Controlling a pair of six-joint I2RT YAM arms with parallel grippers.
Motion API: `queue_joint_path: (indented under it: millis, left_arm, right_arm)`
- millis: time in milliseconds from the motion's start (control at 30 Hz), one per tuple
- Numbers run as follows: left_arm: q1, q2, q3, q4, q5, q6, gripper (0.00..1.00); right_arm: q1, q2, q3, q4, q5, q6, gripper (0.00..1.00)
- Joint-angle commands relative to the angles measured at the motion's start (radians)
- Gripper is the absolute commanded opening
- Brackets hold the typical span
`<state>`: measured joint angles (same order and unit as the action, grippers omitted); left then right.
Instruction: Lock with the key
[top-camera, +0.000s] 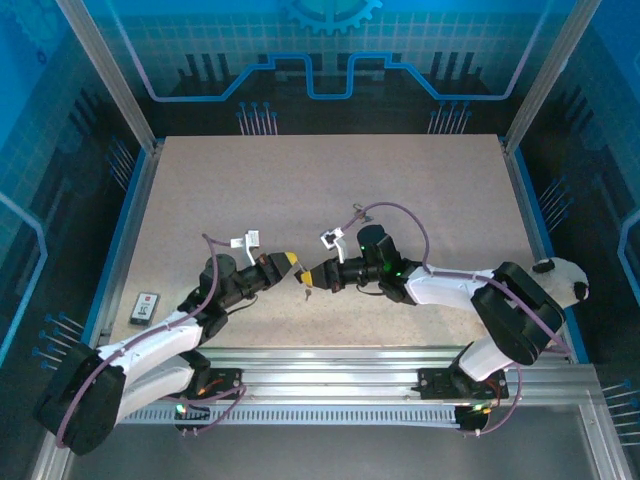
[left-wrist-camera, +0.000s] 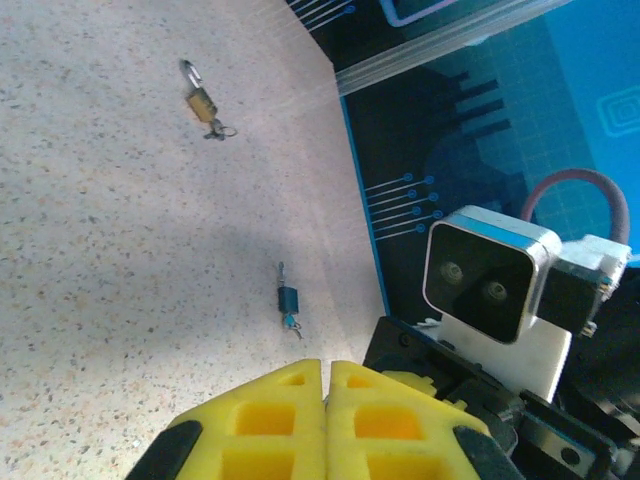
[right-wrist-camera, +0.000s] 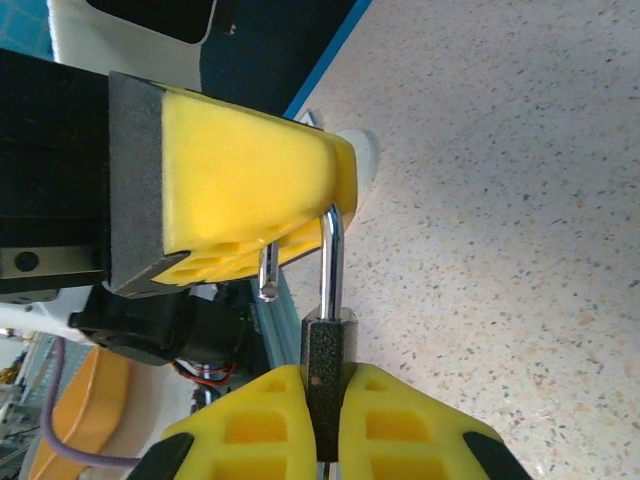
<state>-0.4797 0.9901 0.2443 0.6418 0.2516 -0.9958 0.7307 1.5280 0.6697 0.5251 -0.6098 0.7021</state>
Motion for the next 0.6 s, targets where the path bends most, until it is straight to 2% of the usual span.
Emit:
queue_joint_path:
  millis: [0, 267, 567]
  left_arm:
    - [0.012, -0.021, -0.038, 0.083, -0.06, 0.039, 0.0]
    - [0.012, -0.042, -0.079, 0.168, -0.063, 0.052, 0.0]
    - [0.007, -0.057, -0.113, 0.247, -0.069, 0.074, 0.0]
  right_arm:
    - [-0.032, -0.04, -0.031, 0.082, -0.109, 0.058, 0.0]
    - [-0.05, -0.042, -0.045, 0.194, -0.196, 0.151, 0.0]
    - [-0.051, -0.046, -0.046, 0.233, -0.244, 0.201, 0.0]
